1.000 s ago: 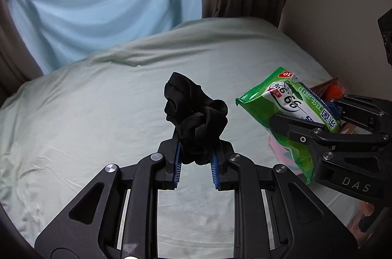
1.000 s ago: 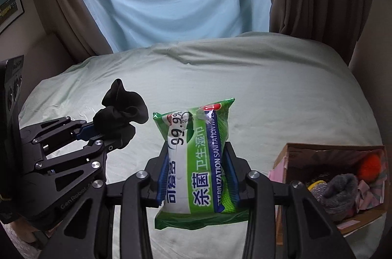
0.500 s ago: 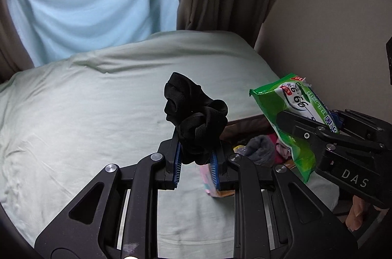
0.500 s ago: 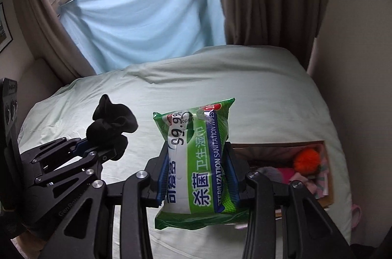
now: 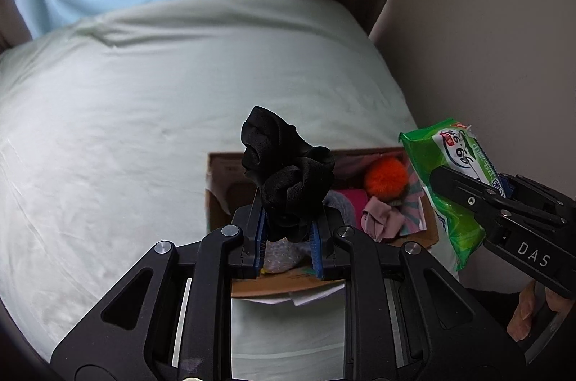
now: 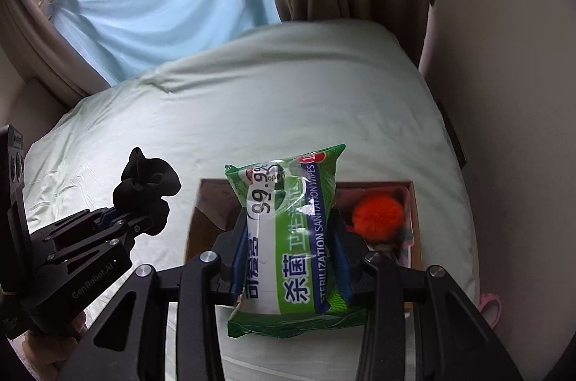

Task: Organize soft objects
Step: 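Carry black scrunchie with left tool while right tool carries wipes pack into the box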

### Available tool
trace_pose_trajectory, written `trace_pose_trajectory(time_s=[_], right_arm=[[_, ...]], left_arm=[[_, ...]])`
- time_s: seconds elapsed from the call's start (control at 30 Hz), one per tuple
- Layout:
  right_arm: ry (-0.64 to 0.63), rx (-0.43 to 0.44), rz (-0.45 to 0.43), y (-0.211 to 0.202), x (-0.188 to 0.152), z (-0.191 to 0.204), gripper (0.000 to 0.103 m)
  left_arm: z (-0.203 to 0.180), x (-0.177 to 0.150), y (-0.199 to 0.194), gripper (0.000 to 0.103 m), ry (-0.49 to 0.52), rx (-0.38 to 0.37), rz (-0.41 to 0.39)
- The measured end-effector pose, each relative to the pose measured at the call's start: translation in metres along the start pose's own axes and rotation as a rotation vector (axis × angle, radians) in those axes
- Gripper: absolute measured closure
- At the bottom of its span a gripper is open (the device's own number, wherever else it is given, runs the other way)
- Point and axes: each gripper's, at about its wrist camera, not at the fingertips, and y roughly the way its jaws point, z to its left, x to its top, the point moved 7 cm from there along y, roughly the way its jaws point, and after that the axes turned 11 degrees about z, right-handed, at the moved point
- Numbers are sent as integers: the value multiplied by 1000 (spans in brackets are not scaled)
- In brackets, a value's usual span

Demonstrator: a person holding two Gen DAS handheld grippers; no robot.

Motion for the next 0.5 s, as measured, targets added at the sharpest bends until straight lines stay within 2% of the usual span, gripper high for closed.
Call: trace_pose_trajectory(time_s=[0.17,0.37,0.5], right_arm=[[33,26,116,35,1,-24,66],[86,59,245,78,6,-43,66],[104,71,322,102,8,-59,66]], left_arm=[[4,-1,48,86,-60,4,126],[10,-5,101,86,-76,33,287],[13,-5,113,86,-108,42,333]])
